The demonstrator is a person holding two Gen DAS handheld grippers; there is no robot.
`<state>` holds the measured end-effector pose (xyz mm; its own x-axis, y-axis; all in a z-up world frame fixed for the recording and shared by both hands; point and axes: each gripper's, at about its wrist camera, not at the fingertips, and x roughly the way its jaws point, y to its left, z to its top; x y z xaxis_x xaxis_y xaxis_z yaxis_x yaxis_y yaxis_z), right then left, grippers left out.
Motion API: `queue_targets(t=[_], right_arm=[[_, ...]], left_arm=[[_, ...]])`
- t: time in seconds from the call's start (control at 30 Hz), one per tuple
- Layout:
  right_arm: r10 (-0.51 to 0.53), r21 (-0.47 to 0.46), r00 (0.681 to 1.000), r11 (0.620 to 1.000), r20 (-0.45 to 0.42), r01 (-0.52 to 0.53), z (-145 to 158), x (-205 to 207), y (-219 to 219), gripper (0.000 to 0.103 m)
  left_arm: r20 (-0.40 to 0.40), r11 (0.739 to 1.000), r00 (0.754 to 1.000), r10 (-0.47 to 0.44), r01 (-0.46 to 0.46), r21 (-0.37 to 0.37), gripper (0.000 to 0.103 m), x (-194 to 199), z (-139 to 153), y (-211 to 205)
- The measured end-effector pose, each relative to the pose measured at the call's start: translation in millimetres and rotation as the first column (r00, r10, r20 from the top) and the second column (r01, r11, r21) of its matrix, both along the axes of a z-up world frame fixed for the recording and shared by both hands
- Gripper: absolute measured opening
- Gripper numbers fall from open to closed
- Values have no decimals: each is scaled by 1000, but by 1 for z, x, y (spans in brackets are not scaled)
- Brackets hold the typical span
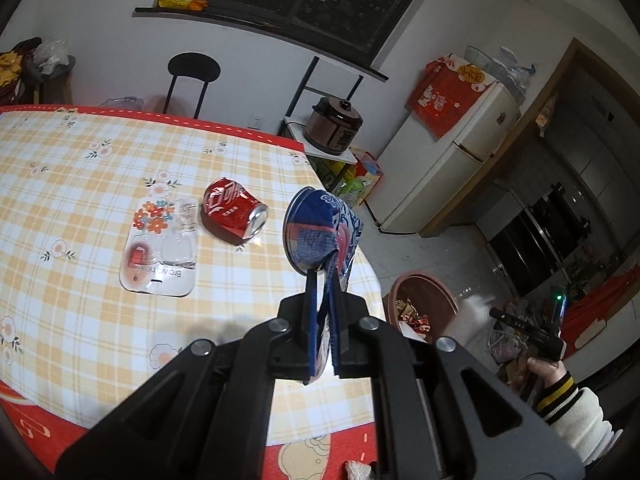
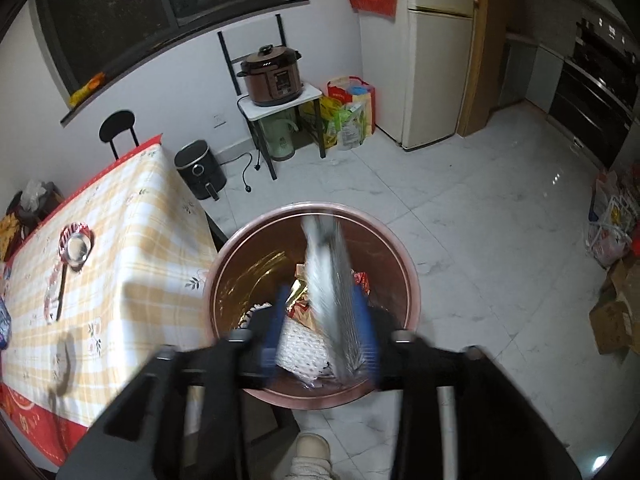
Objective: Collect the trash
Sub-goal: 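Carry the grey sponge over the brown bin and open the right gripper, then carry the blue wrapper over the brown bin and open the left gripper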
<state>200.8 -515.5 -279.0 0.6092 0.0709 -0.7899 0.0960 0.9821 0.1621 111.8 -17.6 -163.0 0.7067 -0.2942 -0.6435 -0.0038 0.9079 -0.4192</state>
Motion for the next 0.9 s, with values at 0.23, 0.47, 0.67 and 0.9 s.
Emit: queue_targets(t=[0.23, 0.47, 0.67, 0.9], right_arm=[[-42, 22, 992, 999, 120, 39, 41, -17, -4, 95], [-61, 9, 971, 998, 232, 61, 87, -40, -7, 98], [-78, -3, 957, 997, 278, 82, 115, -64, -22, 98], [-106, -8, 947, 994, 302, 113, 129, -98, -49, 98]], left_arm=[[27, 999, 999, -43, 43, 8, 9, 7, 10, -18], [59, 993, 991, -117, 117, 0, 9, 19, 21, -50], [84, 979, 976, -200, 202, -13, 9, 35, 27, -92], [83, 953, 951, -299, 302, -26, 9, 56, 19, -155]])
